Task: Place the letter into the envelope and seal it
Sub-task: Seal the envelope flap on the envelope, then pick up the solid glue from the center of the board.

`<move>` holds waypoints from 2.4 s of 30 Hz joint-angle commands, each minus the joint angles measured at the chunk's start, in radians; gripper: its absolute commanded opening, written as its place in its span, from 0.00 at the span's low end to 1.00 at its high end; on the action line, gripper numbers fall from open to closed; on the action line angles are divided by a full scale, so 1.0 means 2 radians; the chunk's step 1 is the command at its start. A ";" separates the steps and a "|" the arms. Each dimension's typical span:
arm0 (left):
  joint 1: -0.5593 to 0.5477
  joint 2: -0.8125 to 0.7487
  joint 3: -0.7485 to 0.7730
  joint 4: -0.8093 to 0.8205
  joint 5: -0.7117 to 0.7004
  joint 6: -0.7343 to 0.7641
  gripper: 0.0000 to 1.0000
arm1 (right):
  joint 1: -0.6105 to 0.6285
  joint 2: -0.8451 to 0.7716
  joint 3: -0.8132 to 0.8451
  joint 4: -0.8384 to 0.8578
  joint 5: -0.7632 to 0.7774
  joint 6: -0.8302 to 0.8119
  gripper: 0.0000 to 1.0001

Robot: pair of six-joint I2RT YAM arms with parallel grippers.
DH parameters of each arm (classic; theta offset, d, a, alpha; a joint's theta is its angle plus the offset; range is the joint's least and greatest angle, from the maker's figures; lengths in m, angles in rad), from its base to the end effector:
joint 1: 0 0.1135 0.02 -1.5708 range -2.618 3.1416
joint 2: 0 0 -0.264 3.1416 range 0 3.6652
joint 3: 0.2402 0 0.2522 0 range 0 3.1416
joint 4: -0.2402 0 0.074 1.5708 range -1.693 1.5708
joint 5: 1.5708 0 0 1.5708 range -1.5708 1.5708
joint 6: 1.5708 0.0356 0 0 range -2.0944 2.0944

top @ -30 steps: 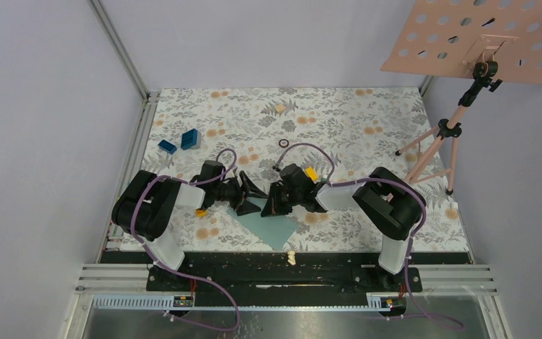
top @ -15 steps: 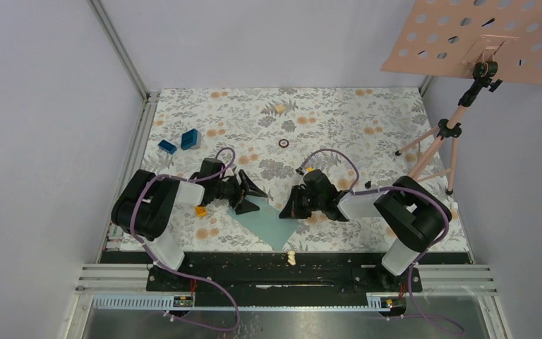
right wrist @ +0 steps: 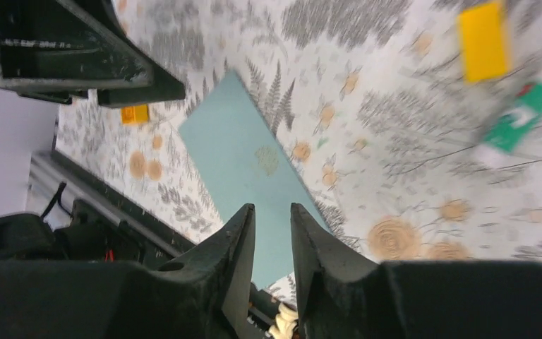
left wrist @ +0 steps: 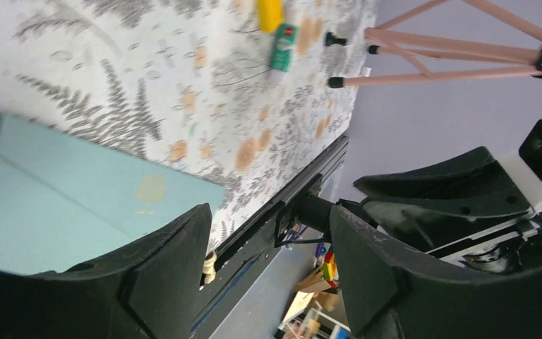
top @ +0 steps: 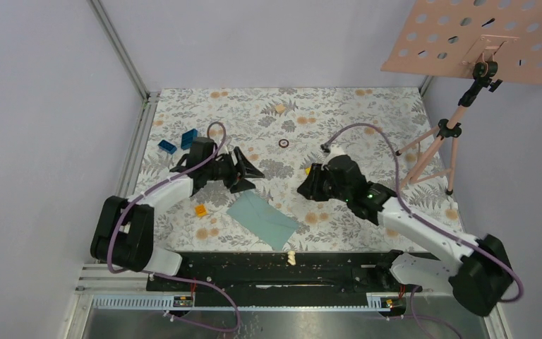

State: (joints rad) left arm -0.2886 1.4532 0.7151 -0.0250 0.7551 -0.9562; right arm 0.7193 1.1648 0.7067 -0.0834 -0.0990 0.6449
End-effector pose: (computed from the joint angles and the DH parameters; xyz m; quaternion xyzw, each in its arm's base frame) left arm 0.2642 -0.1039 0.1862 -0.1432 0.8551 -0.4884 0.0992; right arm 0.1901 0.1711 0.2451 -0.0567 0.8679 0.3434 0.3545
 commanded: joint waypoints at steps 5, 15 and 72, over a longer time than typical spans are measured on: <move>-0.005 -0.066 0.072 -0.068 -0.009 0.061 0.65 | -0.018 -0.136 0.040 -0.208 0.222 -0.063 0.37; -0.181 0.007 0.203 -0.176 -0.149 0.170 0.69 | -0.049 -0.296 0.001 -0.350 0.320 -0.003 0.61; -0.354 0.375 0.567 -0.332 -0.382 0.246 0.00 | -0.058 -0.369 -0.005 -0.447 0.323 0.104 0.76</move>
State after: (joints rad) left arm -0.9947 2.3501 1.9640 -0.7246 -0.1017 -0.5209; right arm 0.6090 0.3889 0.7044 -0.9634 0.5156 0.8246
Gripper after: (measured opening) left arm 0.163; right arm 0.757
